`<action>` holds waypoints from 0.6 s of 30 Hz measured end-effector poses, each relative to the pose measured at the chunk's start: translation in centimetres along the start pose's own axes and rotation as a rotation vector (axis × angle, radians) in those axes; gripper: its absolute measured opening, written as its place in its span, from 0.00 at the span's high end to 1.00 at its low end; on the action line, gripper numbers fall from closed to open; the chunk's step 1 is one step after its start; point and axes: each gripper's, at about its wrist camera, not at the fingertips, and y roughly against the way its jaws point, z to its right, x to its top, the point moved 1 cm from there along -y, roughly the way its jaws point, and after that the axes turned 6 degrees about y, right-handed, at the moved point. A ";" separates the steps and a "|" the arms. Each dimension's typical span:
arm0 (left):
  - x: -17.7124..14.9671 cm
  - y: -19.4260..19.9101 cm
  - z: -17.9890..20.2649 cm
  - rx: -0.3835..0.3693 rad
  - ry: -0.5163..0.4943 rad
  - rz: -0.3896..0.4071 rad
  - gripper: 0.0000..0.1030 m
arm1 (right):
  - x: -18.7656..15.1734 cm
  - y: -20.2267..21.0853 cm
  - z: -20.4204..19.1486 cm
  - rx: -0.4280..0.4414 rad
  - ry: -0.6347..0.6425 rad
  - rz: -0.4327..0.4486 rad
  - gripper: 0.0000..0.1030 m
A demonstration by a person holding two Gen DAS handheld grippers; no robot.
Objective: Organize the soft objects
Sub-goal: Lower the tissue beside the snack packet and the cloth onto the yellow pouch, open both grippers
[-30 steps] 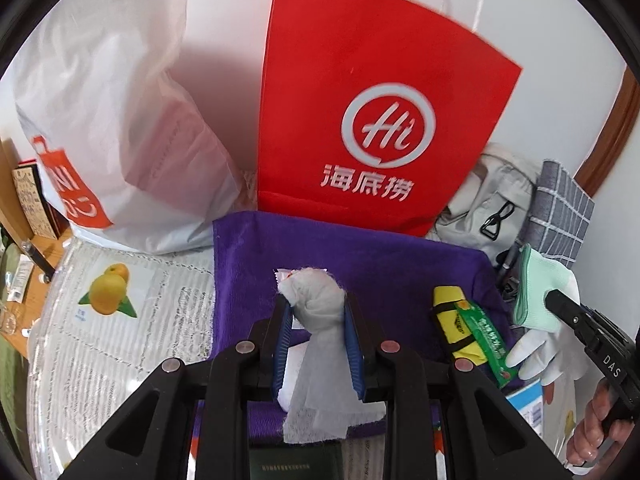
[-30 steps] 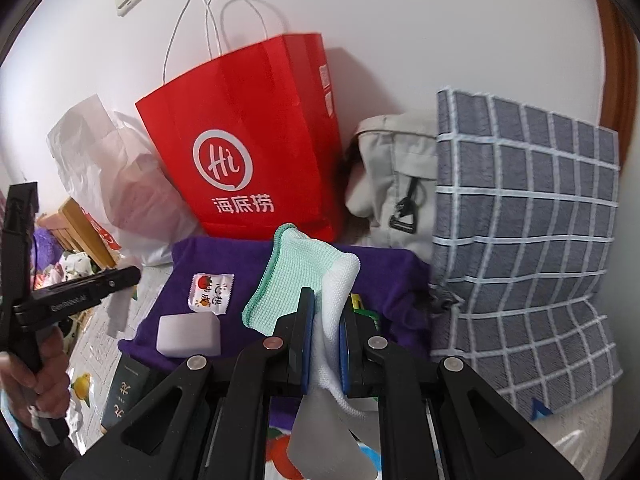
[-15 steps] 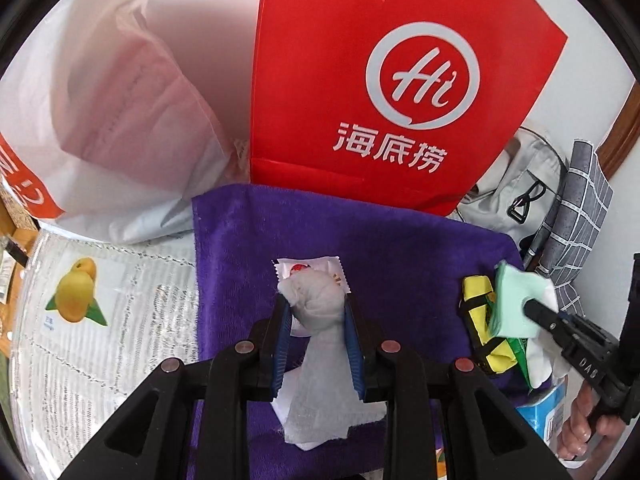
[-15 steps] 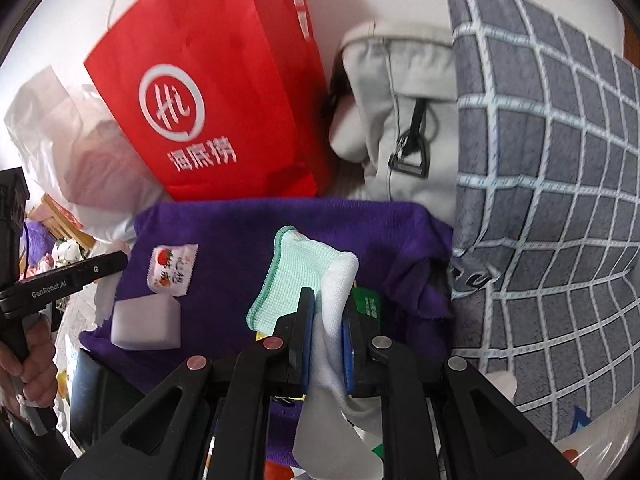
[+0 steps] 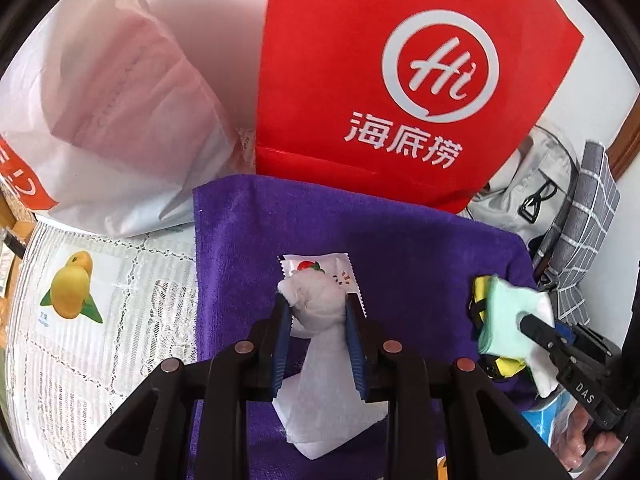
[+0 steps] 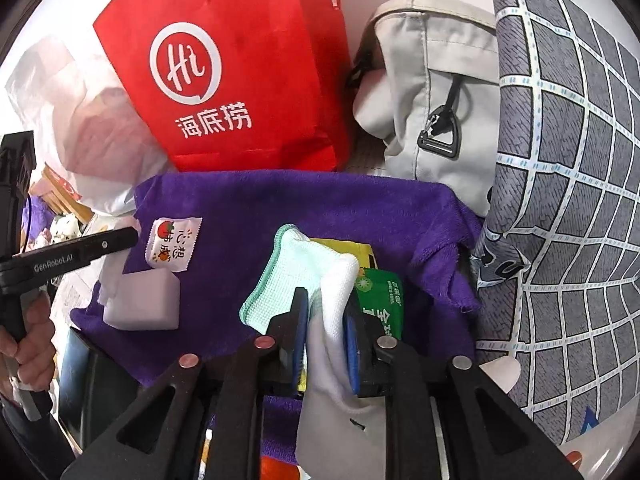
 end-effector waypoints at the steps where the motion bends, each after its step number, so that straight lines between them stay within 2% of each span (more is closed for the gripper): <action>1: 0.0 0.0 0.0 -0.002 0.001 -0.001 0.75 | 0.0 0.1 -0.1 0.002 0.001 0.003 0.74; 6: 0.2 0.0 -0.1 -0.007 0.006 -0.012 0.75 | 0.1 1.0 -0.2 -0.008 0.006 0.029 0.51; 10: 0.2 0.0 -0.1 -0.009 0.012 -0.026 0.73 | 0.1 1.7 -0.2 -0.005 0.010 0.038 0.49; 13: 0.1 0.0 -0.1 -0.010 0.009 -0.036 0.66 | 0.1 1.7 -0.5 -0.009 0.017 0.036 0.48; 18: -0.1 0.1 0.1 -0.017 0.008 -0.047 0.61 | 0.2 1.4 -1.1 -0.012 0.026 0.037 0.48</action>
